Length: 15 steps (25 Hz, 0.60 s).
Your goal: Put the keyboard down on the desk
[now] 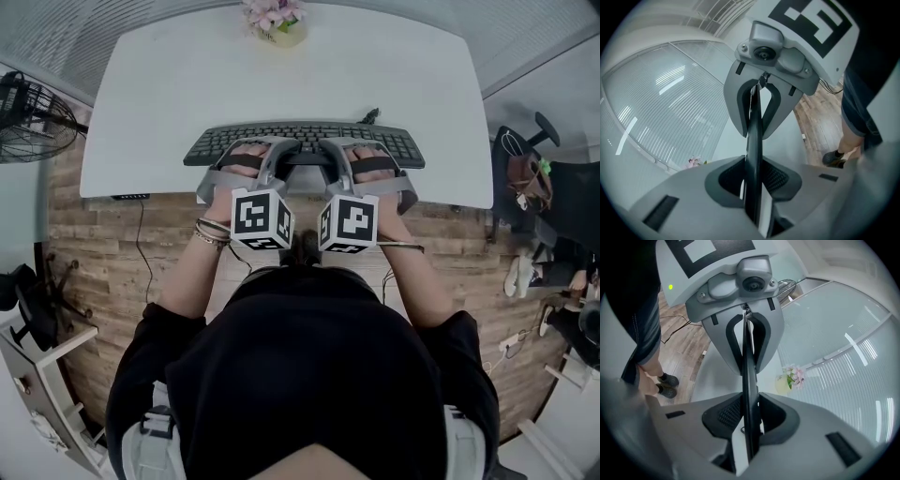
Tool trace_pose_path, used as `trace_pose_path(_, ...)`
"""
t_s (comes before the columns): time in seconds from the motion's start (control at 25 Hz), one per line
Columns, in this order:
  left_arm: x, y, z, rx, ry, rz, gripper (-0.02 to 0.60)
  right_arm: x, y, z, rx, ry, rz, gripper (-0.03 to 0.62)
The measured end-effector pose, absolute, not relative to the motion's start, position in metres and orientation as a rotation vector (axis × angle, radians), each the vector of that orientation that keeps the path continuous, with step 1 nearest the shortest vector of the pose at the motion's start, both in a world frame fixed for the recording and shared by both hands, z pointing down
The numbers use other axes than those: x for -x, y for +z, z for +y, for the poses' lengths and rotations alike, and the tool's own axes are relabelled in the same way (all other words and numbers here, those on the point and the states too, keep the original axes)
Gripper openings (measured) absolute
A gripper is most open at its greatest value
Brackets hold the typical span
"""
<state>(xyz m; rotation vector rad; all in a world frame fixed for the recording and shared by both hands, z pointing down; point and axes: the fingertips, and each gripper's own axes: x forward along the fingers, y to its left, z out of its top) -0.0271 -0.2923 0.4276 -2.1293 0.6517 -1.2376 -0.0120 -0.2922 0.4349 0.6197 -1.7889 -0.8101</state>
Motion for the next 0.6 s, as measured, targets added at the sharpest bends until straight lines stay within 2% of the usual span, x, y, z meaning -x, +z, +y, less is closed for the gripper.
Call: trace_pose_path(0.6,0.028,0.44,-0.283,2.157,-1.251,0.62,0.1,0.013,0.446,-0.283,-0.624,-0.8,-1.794,0.094)
